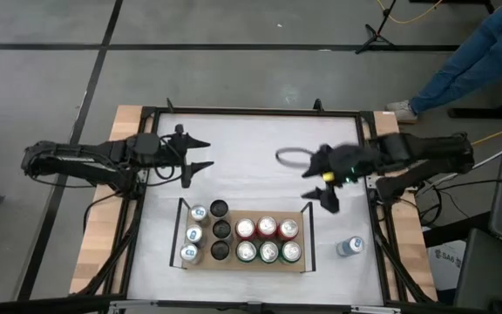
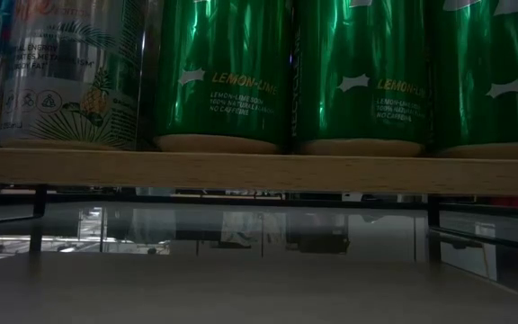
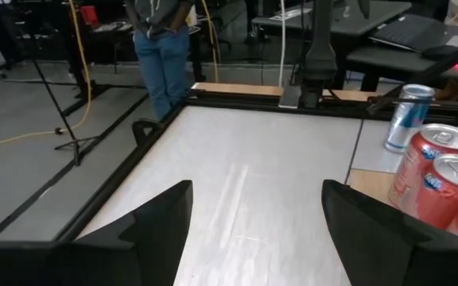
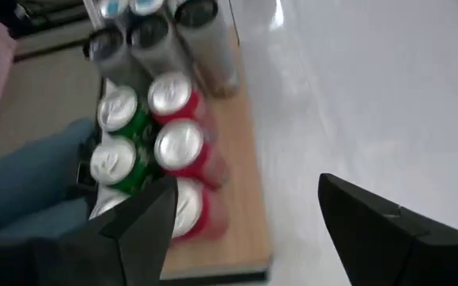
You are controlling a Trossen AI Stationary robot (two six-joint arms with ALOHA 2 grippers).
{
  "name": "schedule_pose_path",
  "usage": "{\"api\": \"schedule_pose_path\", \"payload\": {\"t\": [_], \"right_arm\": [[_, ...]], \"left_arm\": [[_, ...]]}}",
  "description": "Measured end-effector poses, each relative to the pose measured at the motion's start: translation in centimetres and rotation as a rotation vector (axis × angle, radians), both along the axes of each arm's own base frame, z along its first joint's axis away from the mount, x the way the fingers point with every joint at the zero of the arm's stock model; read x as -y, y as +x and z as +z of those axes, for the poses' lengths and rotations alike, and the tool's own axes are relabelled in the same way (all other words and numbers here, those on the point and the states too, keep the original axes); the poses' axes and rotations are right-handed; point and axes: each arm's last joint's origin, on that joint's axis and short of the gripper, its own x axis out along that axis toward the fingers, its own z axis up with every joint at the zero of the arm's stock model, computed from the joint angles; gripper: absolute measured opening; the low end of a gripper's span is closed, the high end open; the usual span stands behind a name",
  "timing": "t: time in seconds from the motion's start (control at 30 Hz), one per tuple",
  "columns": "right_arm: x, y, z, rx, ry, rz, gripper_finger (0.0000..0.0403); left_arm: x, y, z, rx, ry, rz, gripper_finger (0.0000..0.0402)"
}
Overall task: Place canned beverage on shelf
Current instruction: Put the blue soda can on the shelf
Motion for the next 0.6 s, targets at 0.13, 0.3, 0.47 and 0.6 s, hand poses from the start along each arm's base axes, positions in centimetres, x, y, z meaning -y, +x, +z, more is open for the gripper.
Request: {"api": "schedule_pose_path", "payload": {"t": [0.13, 0.3, 0.47, 0.6], "right_arm": [[-2.7, -1.6, -1.1, -0.139, 0.014, -0.115, 0.0294], [-6.1, -3.8, -3.0, -0.244, 0.069, -0.297, 0.0294], [-8.9, -5.7, -5.0, -0.318, 0.169, -0.397, 0.0294], [-10.5, -7.2, -6.8, -0.385, 0.215, -0.464, 0.0294]], "left_arm": [[-0.2, 0.0, 0.0, -0.004, 0.006, -0.014, 0.0269], [-0.3, 0.0, 0.0, -0.004, 0.007, -0.012, 0.0269], [-0.2, 0.0, 0.0, -0.003, 0.007, -0.013, 0.0269], [-0.2, 0.0, 0.0, -0.004, 0.007, -0.013, 0.0269]]}}
